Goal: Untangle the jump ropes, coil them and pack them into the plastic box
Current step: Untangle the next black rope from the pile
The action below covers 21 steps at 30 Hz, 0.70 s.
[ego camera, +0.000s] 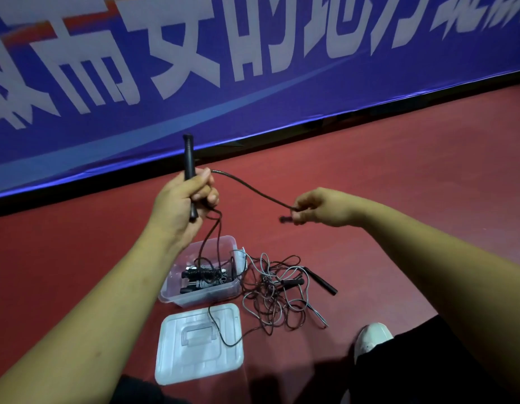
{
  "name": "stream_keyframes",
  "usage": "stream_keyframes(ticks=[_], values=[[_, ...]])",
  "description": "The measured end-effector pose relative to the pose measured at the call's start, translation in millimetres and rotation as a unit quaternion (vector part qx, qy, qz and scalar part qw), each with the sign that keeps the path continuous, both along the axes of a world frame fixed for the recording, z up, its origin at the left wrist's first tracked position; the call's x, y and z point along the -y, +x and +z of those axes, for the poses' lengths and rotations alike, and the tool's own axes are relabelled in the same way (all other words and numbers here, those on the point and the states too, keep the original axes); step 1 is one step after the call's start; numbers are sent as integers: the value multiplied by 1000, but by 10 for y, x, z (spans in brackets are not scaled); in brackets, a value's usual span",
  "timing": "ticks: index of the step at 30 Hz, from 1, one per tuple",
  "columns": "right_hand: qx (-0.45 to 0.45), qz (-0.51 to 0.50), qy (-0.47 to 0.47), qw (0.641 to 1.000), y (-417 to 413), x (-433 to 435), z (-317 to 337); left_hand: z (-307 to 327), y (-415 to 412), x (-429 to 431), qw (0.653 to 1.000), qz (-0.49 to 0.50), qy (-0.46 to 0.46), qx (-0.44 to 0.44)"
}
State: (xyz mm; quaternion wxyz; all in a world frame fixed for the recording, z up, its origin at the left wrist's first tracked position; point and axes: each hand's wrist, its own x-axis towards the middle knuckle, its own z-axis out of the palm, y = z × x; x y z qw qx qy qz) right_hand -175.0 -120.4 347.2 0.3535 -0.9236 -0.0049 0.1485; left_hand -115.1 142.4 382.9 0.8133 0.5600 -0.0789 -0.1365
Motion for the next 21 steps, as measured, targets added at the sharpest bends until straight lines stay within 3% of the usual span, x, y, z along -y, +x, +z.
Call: stream_keyframes(ticks=[3, 4, 5, 7, 8, 9, 10, 12, 14, 16, 21], values=[[0, -27, 13, 1000, 10, 4, -13, -62, 29, 14, 999, -1, 49, -20], [7, -33, 20, 999, 7, -17, 14, -84, 52, 6, 992, 9, 123, -4], [14, -44, 51, 998, 7, -45, 46, -111, 81, -15, 968, 17, 250, 33], [14, -81, 187, 979, 9, -129, 143, -205, 116, -69, 842, 27, 525, 122], [3, -99, 266, 959, 9, -169, 192, -253, 99, -69, 806, 22, 576, 137], [-10, -113, 336, 935, 4, -211, 244, -280, 60, -51, 815, 15, 566, 122], [-24, -124, 389, 912, -3, -257, 289, -308, 25, -27, 848, 4, 521, 96], [-49, -144, 454, 878, -20, -351, 344, -301, -62, 78, 925, -41, 378, 14], [-76, -173, 487, 853, -33, -416, 362, -235, -192, 201, 964, -130, 209, -102], [-95, -206, 514, 827, -20, -447, 362, -173, -321, 271, 959, -196, 126, -161], [-134, -246, 584, 762, -6, -424, 368, -147, -409, 271, 951, -246, 113, -152]])
